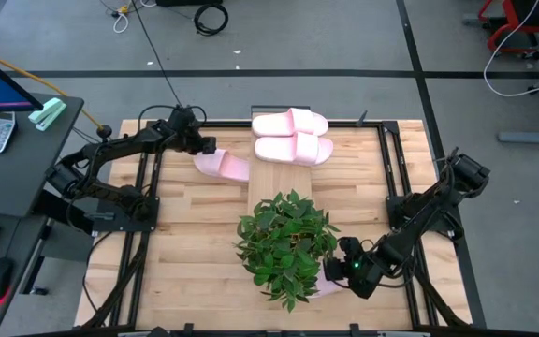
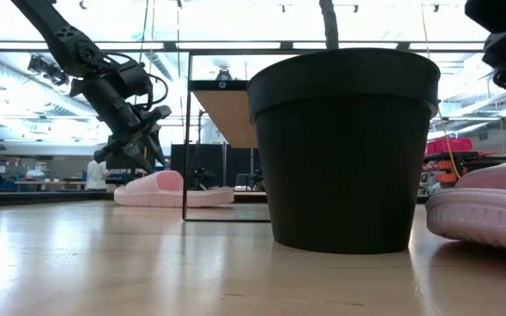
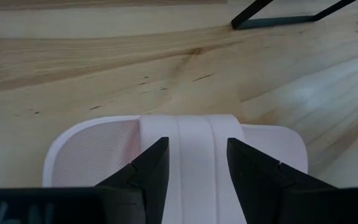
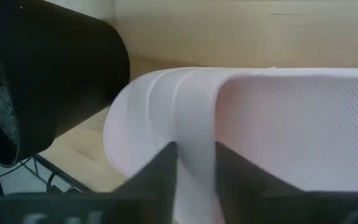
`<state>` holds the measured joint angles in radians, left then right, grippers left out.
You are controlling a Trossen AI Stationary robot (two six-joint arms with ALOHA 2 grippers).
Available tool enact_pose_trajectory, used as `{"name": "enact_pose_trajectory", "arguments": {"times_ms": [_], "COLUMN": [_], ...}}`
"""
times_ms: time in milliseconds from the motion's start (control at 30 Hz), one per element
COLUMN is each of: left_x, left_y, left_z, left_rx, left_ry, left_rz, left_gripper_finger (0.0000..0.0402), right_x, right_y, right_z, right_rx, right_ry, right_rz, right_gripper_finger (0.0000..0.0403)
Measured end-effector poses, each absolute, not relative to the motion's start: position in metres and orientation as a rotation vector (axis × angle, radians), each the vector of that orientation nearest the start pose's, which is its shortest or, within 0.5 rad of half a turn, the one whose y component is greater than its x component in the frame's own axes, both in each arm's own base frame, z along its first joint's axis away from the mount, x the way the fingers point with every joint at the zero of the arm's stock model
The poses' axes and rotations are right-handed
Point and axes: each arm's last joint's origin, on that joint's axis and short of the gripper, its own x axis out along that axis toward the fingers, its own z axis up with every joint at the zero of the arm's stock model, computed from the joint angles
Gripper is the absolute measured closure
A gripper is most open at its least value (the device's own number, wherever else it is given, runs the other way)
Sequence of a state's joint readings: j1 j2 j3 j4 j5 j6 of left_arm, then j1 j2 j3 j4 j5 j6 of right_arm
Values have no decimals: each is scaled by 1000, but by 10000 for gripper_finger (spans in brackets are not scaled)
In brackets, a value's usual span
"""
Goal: Pick and place slides into the shelf
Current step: Put the pink slide on the shelf
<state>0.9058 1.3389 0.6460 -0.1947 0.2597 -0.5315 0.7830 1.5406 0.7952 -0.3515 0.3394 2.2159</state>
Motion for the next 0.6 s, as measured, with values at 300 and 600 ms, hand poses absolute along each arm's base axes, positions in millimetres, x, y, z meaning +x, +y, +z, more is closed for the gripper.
{"name": "enact_pose_trajectory", "arguments": {"times_ms": [300, 600], "left_x": [158, 158], "left_y": [190, 190], "left_z": [176, 176], "left_rx": [-985, -984], "left_ry": [586, 584], "left_rz": [806, 806], "left_gripper_finger": [235, 235], "right_x": [199, 165], "right_y": [186, 162], "right_z": [167, 211], "right_rx": [1424, 1417], "right_ry": [890, 934], "right_rz": [-695, -703], "right_gripper_finger": [393, 393]}}
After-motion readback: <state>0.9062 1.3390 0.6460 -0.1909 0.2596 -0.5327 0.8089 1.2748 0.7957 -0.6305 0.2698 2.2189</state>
